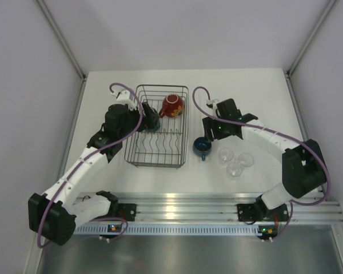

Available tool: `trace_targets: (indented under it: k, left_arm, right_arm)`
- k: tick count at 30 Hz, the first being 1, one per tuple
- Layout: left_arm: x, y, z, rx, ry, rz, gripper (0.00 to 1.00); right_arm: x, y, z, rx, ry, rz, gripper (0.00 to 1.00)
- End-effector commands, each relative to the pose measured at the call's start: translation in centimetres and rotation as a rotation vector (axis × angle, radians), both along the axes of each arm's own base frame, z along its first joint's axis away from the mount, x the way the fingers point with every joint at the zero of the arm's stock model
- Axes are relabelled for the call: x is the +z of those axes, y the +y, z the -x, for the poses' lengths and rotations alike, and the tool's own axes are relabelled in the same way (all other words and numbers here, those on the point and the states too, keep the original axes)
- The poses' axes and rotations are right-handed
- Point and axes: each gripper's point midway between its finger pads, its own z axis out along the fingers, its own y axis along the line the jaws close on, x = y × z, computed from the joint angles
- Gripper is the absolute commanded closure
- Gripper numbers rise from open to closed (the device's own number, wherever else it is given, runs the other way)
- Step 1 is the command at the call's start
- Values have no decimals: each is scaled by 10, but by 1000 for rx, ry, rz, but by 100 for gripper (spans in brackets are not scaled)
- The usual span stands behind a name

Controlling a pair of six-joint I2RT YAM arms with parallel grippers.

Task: Load the cups into the dish rack

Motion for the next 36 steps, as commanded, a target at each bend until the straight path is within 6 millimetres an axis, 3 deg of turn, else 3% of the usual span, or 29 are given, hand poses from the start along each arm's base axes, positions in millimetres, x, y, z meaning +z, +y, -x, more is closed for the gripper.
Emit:
trace_targets:
  k: [1,7,13,17,28,29,36]
  left_arm:
    - [-2,3,1,4,-1,-1,1]
    - [-3,5,1,4,3,-15,1]
    - [-1,14,-1,42,-3,-30,1]
    - [0,18,0,52,-1,-33,1]
    - [17,30,1,97,-34,-49,1]
    - [19,31,2,98,-38,-50,1]
    - [25,35,5,110,-42,-46,1]
  right_arm:
    - [17,22,-11,40,-50,-22,37]
    - [0,28,-11,52,-9,3,39]
    - [-12,28,-11,47,20,25,54]
    - [-18,29,-13,46,34,38,71]
    - [-6,27,-22,21,4,60,92]
    - [-3,27,-23,19,2,57,100]
    - [14,29,-29,0,-48,33,100]
